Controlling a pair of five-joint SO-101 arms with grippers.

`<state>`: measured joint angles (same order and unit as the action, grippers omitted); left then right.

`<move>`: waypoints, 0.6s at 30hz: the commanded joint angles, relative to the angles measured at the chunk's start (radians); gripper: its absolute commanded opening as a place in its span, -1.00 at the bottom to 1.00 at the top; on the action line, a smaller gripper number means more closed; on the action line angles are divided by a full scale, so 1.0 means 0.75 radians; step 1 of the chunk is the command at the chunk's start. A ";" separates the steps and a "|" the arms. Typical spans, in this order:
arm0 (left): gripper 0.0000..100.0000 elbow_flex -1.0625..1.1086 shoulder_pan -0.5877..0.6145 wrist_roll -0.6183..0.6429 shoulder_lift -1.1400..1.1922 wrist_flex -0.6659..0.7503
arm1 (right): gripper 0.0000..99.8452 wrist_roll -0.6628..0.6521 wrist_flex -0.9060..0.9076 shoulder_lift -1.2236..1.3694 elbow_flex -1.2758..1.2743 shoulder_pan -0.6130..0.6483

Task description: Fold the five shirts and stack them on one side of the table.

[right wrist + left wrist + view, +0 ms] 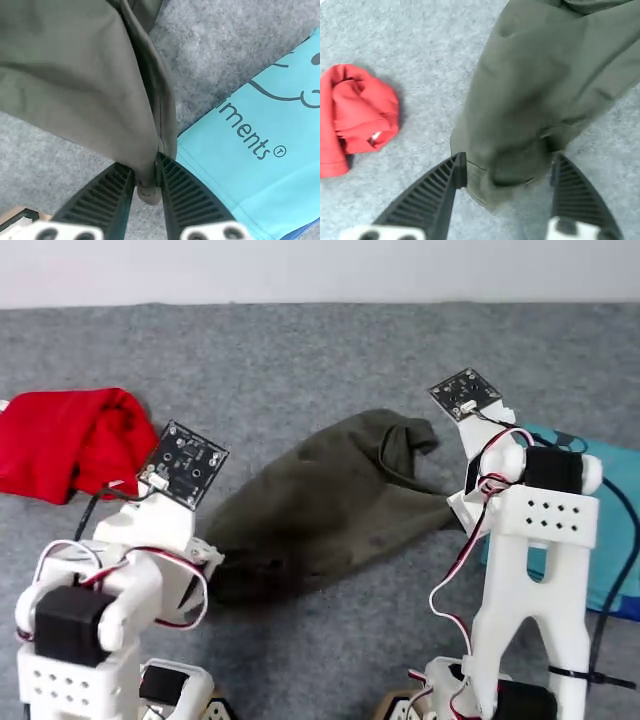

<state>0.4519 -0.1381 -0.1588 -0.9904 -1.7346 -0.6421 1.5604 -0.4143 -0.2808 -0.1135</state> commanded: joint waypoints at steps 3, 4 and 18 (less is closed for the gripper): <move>-0.43 0.005 -0.018 0.037 -0.016 -0.029 | -0.98 0.014 0.071 -0.050 0.016 -0.015; -0.44 0.007 -0.018 0.012 -0.010 -0.029 | -0.98 0.014 0.079 -0.050 0.016 -0.017; -0.60 0.439 0.266 -0.677 0.168 0.227 | -0.98 0.012 0.077 -0.052 0.016 -0.015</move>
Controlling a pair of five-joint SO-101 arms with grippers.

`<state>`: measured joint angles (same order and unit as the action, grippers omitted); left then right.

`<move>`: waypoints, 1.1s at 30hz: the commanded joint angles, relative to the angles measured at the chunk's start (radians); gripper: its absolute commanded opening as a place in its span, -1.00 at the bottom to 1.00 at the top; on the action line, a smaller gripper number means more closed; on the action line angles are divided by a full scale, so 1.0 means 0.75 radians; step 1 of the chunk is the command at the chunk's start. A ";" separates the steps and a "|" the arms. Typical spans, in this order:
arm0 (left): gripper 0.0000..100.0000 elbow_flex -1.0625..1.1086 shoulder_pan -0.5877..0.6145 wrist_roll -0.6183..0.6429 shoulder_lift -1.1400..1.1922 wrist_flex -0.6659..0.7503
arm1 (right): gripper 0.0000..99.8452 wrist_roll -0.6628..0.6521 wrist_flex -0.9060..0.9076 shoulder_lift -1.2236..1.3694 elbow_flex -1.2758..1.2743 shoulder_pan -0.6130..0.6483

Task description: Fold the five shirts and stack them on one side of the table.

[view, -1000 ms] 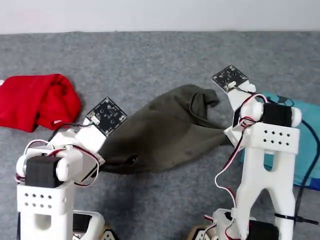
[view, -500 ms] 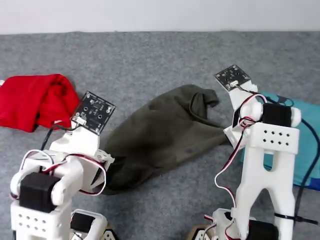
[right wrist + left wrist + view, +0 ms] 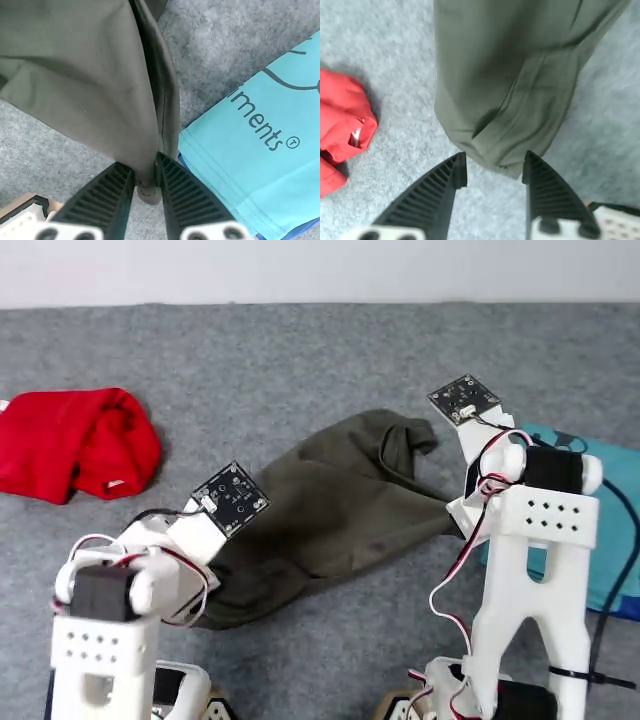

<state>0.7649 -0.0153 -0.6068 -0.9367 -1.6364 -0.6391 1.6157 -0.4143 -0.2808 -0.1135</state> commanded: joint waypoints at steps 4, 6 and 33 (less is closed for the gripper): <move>-0.49 -0.003 0.182 -0.137 0.333 0.145 | -0.98 0.008 0.005 -0.052 0.014 -0.015; -0.49 -0.038 0.180 -0.155 0.446 0.143 | -0.98 0.010 0.005 -0.050 0.014 -0.013; -0.91 -0.220 0.178 -0.190 1.277 0.342 | -0.98 0.010 0.005 -0.062 0.010 -0.017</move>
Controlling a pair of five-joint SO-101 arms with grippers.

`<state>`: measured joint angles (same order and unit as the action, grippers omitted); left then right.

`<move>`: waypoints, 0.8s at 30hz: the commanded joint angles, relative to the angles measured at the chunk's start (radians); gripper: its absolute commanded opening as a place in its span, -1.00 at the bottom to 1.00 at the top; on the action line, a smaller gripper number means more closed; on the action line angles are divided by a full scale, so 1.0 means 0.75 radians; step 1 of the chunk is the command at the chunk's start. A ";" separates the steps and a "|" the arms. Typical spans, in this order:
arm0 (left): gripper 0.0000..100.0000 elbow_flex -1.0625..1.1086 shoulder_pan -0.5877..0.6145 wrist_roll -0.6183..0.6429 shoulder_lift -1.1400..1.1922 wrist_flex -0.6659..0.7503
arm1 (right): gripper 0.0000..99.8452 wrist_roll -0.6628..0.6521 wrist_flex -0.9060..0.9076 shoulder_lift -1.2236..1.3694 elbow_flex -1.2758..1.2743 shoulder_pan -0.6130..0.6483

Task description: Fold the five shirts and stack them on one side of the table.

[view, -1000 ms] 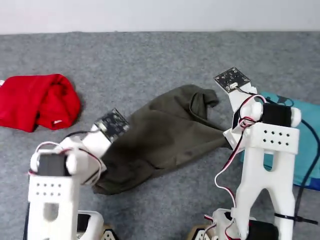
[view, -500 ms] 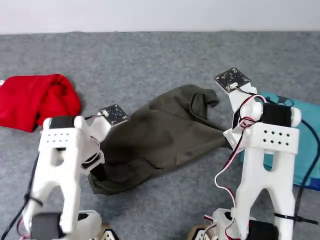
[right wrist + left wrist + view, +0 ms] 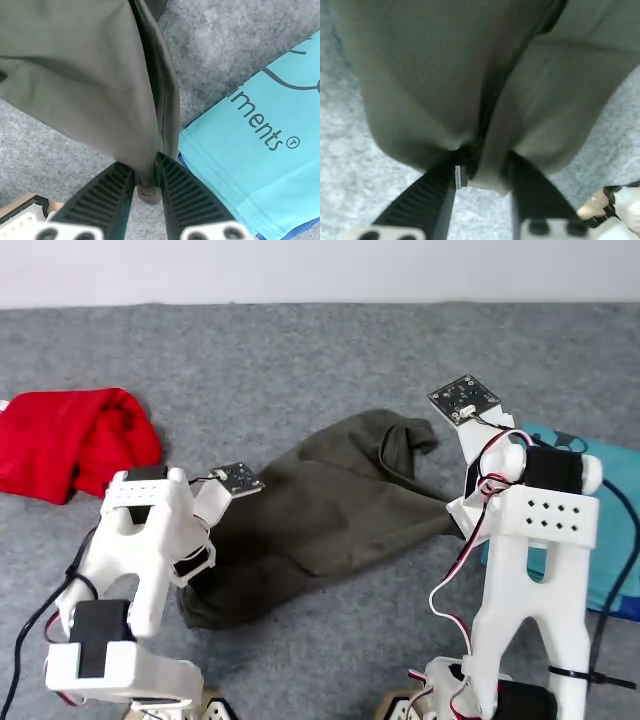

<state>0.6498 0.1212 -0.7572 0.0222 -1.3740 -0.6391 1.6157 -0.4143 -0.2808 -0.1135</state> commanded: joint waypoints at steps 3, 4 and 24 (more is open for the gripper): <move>-0.97 -0.114 -0.004 0.010 -0.057 -0.090 | -0.98 0.010 0.005 -0.062 0.014 -0.017; -0.97 -0.134 -0.002 0.010 -0.092 -0.119 | -0.98 0.010 0.005 -0.064 0.016 -0.015; -0.97 -0.815 0.133 0.293 -0.968 -0.045 | -0.98 0.080 0.236 -0.095 0.806 0.257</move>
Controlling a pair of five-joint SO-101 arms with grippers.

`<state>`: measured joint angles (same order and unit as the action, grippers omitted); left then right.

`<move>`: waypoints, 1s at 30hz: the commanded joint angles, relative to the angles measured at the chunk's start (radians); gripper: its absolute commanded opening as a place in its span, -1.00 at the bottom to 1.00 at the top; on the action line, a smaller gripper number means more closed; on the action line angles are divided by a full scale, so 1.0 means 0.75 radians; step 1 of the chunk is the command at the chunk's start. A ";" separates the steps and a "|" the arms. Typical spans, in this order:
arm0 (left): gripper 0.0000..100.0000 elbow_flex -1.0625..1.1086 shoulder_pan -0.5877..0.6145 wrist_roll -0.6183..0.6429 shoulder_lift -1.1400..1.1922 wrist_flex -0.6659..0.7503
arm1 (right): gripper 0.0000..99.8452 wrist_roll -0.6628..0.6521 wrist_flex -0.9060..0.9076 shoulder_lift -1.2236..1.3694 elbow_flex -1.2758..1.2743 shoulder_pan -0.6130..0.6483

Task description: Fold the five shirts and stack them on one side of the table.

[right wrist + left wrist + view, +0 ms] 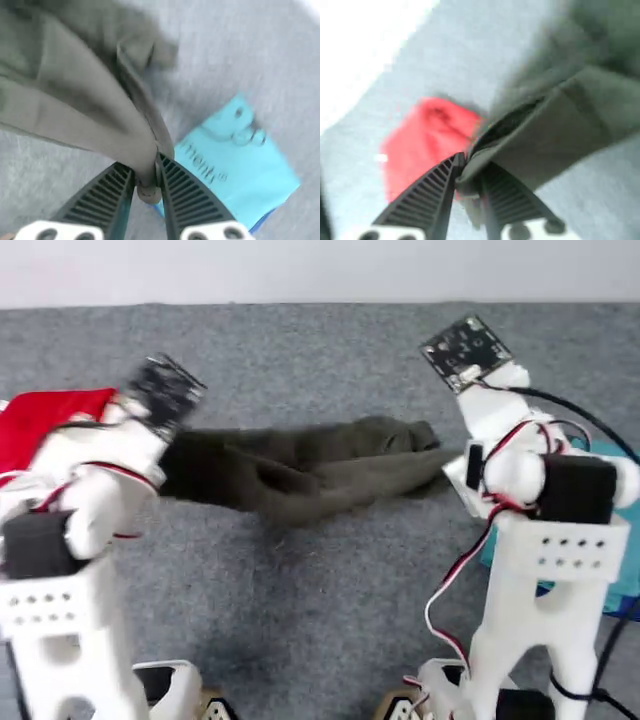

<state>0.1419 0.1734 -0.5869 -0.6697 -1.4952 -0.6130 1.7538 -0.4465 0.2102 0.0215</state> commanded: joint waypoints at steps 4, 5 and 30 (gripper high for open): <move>-0.97 -0.279 0.143 0.115 -0.053 0.250 | -0.98 0.063 0.044 -0.048 0.319 0.097; -0.97 -0.318 0.151 0.125 -0.053 0.272 | -0.98 0.061 0.042 -0.048 0.362 0.097; -0.97 -1.055 0.158 0.125 -0.053 0.739 | -0.98 -0.209 -0.242 -0.064 1.072 -0.183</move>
<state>-0.5700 0.2823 -0.4994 -0.7004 -0.9966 -0.7572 1.5696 -0.4818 0.9590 -0.0675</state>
